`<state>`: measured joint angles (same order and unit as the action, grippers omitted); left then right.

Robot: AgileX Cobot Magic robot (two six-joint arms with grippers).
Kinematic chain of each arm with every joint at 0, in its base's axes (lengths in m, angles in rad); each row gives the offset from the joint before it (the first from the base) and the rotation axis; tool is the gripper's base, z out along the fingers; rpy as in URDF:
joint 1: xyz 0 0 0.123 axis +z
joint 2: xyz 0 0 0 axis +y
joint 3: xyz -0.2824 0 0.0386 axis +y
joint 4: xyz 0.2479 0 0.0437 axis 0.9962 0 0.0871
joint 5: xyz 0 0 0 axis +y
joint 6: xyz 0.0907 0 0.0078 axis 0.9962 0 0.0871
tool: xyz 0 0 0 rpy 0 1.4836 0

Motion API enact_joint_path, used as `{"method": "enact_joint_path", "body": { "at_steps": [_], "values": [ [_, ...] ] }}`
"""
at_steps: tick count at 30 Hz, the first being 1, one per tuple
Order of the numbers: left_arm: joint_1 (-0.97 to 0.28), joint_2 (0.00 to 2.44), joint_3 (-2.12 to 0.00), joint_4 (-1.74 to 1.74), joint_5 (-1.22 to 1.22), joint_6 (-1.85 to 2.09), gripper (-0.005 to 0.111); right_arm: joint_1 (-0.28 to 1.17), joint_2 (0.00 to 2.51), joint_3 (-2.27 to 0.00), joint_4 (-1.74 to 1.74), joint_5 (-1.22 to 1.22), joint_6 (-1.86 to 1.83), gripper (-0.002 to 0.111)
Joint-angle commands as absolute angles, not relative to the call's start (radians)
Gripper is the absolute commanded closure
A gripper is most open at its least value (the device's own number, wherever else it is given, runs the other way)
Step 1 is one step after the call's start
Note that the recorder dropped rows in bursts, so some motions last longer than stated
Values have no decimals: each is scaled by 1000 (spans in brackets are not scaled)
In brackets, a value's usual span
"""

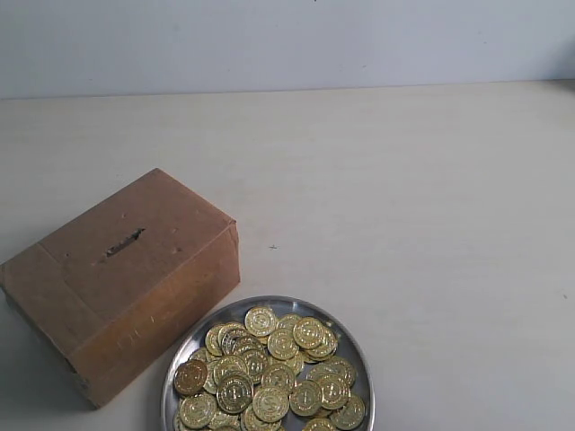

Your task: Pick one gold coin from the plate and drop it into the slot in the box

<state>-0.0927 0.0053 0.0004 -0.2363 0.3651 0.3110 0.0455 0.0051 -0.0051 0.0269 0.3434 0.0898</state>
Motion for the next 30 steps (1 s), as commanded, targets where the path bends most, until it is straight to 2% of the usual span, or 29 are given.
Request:
{"method": "enact_joint_path", "body": {
  "at_steps": [1,15,30],
  "values": [
    [-89,0,0,-248,357,307,107,46,0,0,28,341,81,108],
    [-89,0,0,-248,359,307,107,46,0,0,24,335,81,108],
    [-89,0,0,-248,360,307,107,46,0,0,103,87,103,108]
  ]
}}
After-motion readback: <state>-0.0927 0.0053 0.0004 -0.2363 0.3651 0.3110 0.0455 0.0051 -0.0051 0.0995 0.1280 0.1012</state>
